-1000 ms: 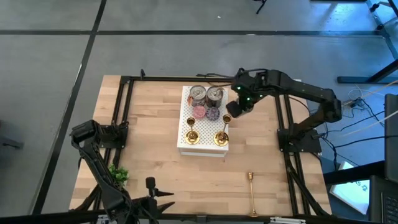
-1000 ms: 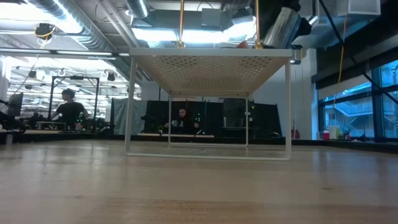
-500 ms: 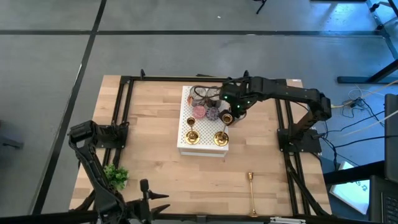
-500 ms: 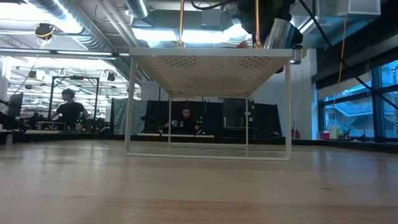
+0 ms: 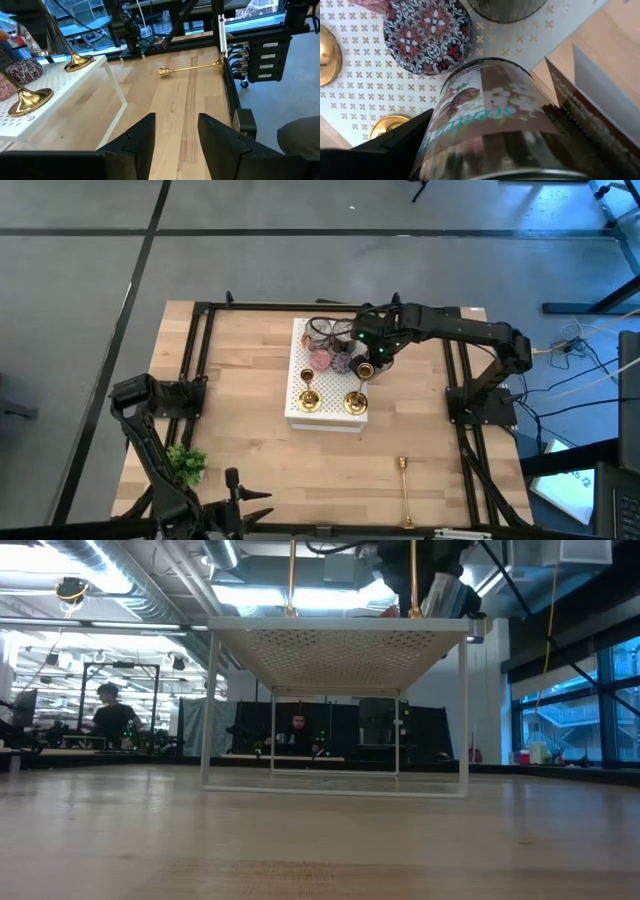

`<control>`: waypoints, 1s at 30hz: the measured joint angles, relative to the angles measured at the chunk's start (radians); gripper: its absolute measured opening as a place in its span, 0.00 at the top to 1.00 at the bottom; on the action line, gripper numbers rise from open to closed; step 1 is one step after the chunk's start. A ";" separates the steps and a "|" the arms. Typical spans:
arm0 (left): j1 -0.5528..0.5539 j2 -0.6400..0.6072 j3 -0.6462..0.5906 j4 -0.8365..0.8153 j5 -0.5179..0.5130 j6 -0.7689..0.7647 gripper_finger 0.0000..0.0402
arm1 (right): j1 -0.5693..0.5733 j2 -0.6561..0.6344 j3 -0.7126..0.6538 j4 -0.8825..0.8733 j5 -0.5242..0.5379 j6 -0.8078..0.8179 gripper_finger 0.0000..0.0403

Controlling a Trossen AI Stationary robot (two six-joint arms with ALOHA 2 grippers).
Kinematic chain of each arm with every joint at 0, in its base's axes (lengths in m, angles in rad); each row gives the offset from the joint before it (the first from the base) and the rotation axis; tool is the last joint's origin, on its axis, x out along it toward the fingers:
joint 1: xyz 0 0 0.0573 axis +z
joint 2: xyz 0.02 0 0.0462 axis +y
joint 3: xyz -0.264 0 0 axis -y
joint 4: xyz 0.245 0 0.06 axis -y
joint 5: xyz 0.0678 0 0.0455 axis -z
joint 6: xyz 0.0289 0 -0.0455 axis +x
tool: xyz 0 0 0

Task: Pick & Place candle stick holders
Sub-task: Put the silver scented candle on the shelf

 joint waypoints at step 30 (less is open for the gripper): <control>-0.004 -0.001 0.000 0.000 0.000 -0.001 0.64 | 0.000 0.065 0.001 0.054 -0.005 -0.035 0.11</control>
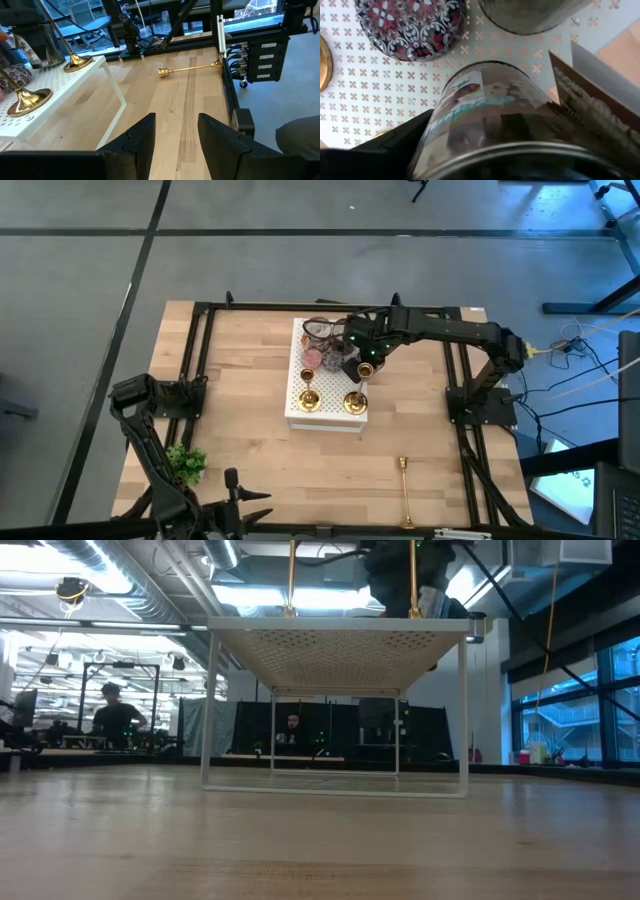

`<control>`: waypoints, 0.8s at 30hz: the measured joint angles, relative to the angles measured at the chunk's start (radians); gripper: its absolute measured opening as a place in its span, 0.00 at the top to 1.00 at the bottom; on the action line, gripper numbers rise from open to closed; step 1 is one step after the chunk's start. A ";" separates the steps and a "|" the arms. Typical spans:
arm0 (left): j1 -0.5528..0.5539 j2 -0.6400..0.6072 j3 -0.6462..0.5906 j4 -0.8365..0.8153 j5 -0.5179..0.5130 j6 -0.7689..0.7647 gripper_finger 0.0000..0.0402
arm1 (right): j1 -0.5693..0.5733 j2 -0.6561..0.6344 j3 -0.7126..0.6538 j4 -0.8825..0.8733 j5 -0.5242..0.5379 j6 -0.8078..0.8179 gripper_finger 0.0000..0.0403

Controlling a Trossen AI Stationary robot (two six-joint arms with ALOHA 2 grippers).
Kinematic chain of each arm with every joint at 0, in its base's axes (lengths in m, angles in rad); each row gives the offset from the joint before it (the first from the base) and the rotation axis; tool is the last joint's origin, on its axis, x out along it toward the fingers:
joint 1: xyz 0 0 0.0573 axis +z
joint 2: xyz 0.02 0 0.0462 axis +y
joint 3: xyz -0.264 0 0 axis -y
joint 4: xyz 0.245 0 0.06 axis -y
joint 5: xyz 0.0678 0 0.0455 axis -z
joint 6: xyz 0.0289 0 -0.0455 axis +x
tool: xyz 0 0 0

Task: Pick & Place candle stick holders
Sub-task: Put the silver scented candle on the shelf

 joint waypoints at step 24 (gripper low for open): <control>-0.001 0.000 0.000 0.000 0.000 -0.002 0.64 | 0.005 0.000 -0.001 0.032 -0.026 -0.050 0.02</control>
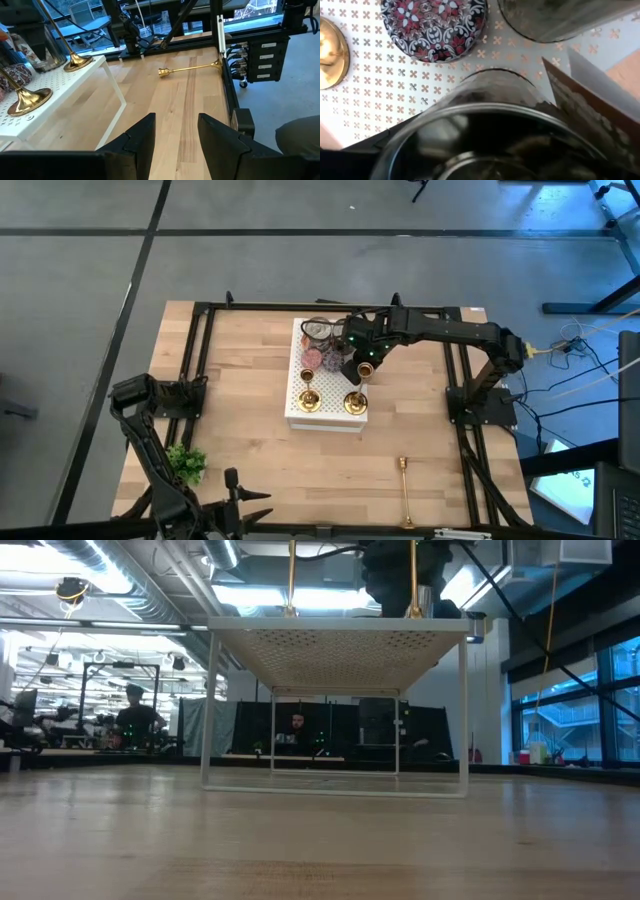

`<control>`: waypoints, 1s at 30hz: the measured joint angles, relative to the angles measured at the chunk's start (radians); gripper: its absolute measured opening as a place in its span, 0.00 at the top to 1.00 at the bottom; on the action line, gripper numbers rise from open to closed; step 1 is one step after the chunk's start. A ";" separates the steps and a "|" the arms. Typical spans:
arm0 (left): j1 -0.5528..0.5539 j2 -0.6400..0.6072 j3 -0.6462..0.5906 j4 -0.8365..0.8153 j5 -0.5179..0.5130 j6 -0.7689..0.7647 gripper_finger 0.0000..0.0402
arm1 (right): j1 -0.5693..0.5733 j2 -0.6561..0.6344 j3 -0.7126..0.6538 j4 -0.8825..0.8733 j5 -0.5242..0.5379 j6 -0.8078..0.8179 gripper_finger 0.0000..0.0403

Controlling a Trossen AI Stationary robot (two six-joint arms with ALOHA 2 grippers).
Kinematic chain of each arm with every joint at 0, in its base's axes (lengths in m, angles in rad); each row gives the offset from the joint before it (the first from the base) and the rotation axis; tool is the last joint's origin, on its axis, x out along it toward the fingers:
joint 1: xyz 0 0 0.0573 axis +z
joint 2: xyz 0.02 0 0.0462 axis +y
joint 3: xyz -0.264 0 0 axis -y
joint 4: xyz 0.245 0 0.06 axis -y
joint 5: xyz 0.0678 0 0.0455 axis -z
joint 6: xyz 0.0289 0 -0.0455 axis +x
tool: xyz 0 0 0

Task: Pick & Place candle stick holders
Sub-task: Put the silver scented candle on the shelf

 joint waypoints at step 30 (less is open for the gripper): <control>0.000 0.000 0.000 0.000 0.006 -0.004 0.64 | 0.006 -0.002 0.193 -0.105 0.040 -0.019 0.01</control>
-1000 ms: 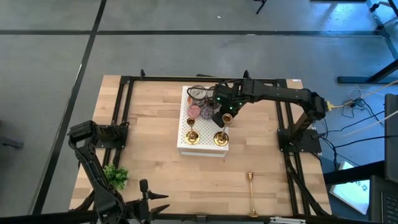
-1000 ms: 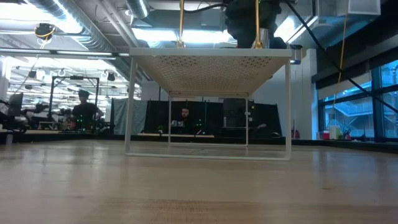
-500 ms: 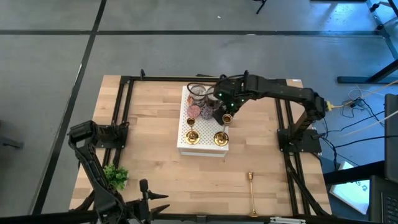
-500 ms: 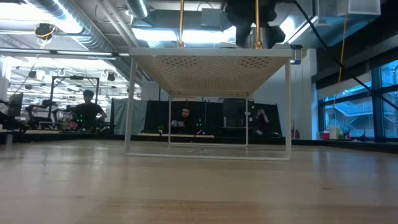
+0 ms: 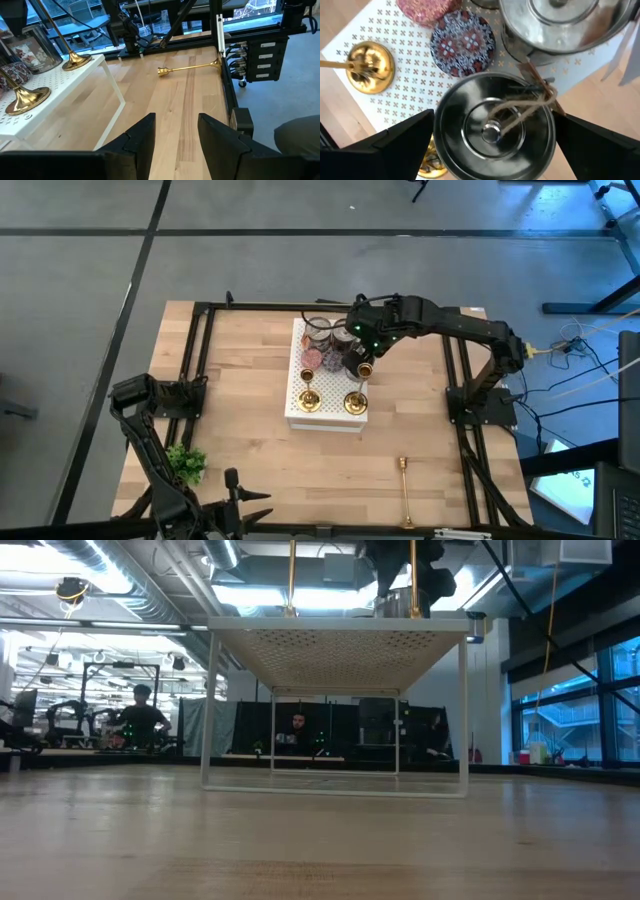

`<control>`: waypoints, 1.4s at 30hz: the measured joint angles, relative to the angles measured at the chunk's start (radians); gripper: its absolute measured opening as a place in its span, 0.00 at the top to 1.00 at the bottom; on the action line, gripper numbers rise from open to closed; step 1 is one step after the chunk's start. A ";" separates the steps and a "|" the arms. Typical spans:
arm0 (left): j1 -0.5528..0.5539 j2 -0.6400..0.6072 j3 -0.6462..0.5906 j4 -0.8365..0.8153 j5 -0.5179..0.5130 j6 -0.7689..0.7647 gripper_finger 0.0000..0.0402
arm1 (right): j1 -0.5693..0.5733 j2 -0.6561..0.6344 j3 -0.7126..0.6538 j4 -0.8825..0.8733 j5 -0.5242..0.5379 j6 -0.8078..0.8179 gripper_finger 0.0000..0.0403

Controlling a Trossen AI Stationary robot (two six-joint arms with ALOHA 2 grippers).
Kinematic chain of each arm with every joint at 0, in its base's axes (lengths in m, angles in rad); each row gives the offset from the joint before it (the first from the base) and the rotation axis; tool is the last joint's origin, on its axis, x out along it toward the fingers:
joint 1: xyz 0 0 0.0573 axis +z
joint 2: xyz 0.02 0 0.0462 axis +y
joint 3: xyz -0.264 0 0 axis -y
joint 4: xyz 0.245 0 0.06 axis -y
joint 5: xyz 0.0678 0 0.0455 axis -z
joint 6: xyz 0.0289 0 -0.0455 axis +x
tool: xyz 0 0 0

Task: Pick & Place candle stick holders
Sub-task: Put the silver scented candle on the shelf

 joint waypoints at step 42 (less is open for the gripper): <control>-0.025 0.000 0.000 0.000 0.043 -0.081 0.64 | 0.096 -0.116 0.163 -0.240 0.115 0.017 0.11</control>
